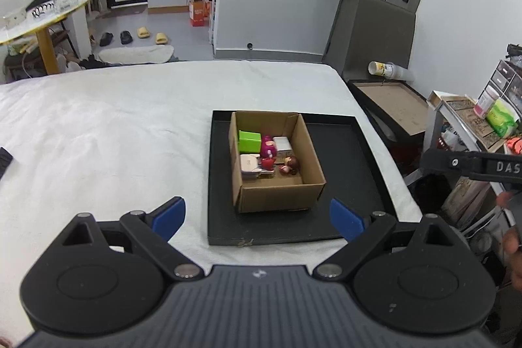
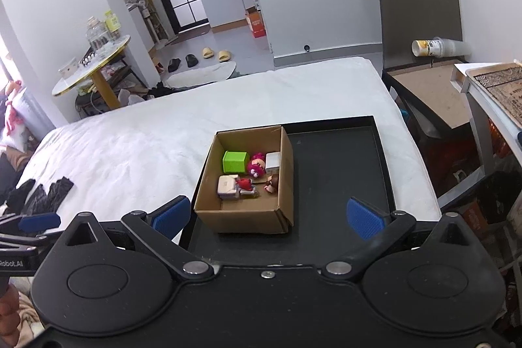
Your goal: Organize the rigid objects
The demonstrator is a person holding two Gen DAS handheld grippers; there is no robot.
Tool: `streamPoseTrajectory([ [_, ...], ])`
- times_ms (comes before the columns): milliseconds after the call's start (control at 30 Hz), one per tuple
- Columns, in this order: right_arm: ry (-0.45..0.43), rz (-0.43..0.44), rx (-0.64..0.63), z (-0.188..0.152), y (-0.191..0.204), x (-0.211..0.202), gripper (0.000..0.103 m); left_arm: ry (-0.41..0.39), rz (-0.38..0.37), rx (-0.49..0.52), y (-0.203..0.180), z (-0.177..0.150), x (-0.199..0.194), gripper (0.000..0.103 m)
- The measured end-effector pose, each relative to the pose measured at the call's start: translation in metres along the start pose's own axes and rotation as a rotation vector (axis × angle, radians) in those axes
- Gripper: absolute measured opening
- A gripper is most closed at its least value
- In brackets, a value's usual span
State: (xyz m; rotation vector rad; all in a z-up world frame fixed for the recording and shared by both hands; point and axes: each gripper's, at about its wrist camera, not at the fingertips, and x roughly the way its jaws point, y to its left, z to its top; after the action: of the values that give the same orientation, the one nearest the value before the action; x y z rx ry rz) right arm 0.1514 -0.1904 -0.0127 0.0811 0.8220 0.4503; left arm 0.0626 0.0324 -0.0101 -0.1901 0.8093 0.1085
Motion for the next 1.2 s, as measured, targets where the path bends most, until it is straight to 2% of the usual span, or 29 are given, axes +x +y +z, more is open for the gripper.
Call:
streamPoseTrajectory([
  [167, -0.029, -0.006, -0.056, -0.008, 0.017, -0.017, 0.103, -0.005, -0.003, 0.02, -0.001, -0.009, -0.01, 0.095],
  [433, -0.08, 0.016, -0.075, -0.013, 0.023, -0.037, 0.103, -0.036, 0.001, 0.03, -0.004, -0.016, -0.022, 0.095],
  [600, -0.092, 0.056, -0.06, -0.019, 0.022, -0.044, 0.103, -0.039, -0.001, 0.025, -0.005, -0.02, -0.026, 0.095],
  [1200, -0.103, 0.036, -0.062, -0.024, 0.019, -0.056, 0.103, -0.067, -0.028, 0.039, -0.011, -0.019, -0.041, 0.095],
])
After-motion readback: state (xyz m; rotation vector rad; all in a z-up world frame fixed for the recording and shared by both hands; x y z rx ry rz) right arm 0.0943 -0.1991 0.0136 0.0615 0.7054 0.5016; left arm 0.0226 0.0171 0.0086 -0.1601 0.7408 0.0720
